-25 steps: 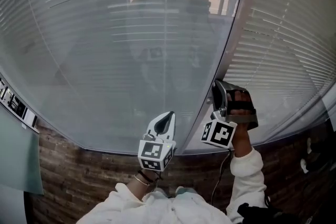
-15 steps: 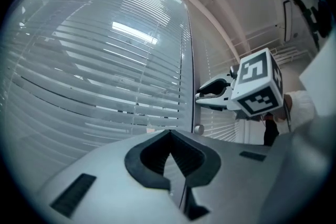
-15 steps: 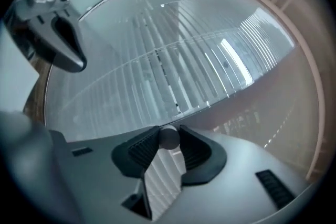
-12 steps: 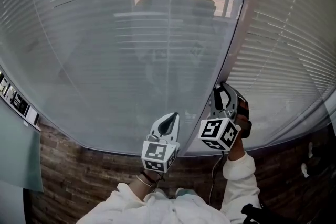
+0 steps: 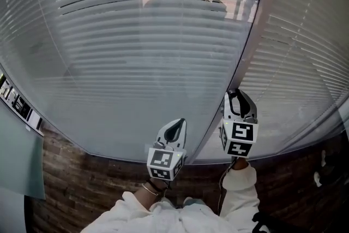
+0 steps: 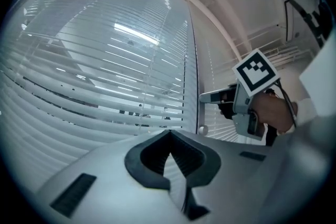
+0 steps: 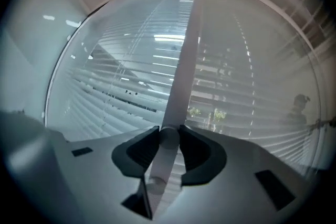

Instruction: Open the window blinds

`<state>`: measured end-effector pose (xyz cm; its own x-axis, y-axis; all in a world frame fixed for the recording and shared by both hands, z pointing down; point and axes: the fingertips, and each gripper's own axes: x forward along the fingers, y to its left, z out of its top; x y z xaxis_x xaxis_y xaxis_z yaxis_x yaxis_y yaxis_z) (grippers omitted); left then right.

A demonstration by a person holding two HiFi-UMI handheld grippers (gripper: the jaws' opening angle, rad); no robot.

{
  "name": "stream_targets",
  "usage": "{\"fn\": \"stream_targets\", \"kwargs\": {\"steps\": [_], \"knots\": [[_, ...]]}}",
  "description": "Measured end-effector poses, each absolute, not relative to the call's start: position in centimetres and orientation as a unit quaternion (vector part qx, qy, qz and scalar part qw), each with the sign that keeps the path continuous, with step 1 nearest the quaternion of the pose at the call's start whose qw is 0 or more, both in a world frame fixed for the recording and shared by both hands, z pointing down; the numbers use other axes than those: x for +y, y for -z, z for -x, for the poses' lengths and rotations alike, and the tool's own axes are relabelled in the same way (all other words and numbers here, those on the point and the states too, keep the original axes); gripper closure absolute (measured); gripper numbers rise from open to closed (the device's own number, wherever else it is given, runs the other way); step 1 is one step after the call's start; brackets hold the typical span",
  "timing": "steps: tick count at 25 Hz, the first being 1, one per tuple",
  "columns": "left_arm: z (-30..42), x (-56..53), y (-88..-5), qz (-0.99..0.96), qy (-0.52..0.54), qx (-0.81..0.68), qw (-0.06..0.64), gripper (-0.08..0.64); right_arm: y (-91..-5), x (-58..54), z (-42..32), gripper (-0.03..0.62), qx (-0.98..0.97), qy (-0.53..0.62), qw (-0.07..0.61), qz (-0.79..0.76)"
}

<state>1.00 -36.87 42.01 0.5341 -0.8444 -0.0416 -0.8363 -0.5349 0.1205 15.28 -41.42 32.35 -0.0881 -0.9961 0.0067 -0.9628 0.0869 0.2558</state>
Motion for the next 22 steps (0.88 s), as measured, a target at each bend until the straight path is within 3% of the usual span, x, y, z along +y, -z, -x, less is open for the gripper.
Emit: {"fn": "stream_targets", "kwargs": {"steps": [10, 22], "knots": [[-0.5, -36.9, -41.1, -0.874, 0.051, -0.482, 0.040, 0.563, -32.3, -41.4, -16.3, 0.460, -0.738, -0.082, -0.123, -0.659], [-0.2, -37.1, -41.9, -0.878, 0.060, -0.472, 0.041, 0.563, -32.8, -41.2, -16.8, 0.460, -0.700, -0.218, -0.293, -0.614]]}}
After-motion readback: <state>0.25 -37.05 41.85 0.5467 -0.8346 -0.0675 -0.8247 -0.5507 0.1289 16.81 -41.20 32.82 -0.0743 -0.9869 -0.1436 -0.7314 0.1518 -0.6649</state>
